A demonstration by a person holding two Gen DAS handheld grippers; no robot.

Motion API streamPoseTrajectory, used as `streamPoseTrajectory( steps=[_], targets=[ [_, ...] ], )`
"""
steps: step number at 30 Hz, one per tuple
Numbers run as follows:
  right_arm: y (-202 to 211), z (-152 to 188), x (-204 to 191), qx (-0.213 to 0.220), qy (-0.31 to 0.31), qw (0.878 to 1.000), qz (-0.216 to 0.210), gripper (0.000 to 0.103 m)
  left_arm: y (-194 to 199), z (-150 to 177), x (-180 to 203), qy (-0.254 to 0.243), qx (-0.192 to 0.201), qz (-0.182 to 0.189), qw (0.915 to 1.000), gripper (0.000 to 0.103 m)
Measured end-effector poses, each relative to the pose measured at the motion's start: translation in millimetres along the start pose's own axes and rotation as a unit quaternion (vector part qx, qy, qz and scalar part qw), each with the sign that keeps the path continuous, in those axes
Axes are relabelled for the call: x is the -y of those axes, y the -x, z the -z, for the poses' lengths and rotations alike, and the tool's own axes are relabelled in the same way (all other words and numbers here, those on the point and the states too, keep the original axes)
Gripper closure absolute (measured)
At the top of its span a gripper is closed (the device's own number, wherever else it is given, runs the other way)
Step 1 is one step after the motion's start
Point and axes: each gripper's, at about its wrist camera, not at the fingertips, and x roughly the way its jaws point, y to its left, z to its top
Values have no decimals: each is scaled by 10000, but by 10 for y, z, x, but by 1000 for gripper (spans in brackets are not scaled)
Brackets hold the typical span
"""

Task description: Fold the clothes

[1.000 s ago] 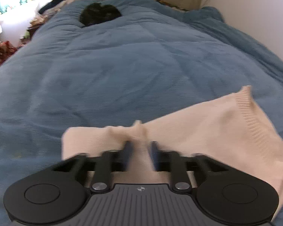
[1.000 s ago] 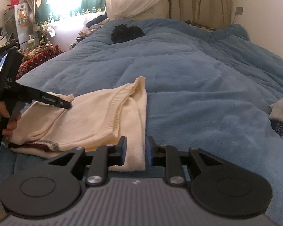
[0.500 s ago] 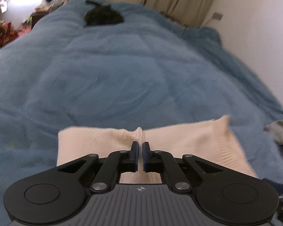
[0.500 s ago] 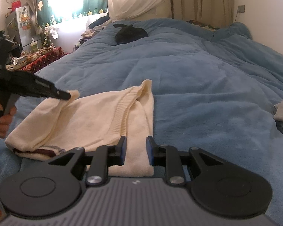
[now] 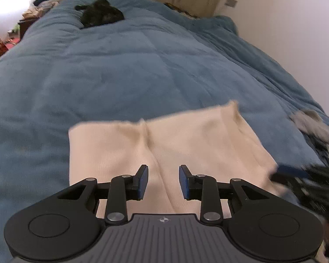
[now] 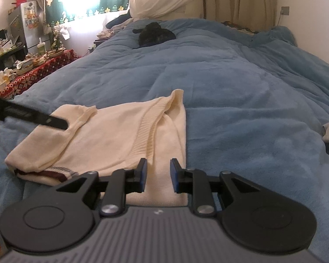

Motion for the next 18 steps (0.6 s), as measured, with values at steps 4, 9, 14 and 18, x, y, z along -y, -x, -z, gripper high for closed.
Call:
streamPoseTrajectory(
  steps=[4,9,14,18],
  targets=[
    [14,35,-15,-29,1,10000,-39,78,199,252,92,-25,-182,11,9998,73],
    [36,69,-29,-43,9,10000,-57,78,205,496,276,-507,-255,-245,9981,66],
    [51,76,-25,-15,19,10000,-26,77,142,613,378,-998,-105,-449,9939,91],
    [76,77,-19,31,18,10000,-8,77,242,521,277,-517,82,-176,9985,94]
  ],
)
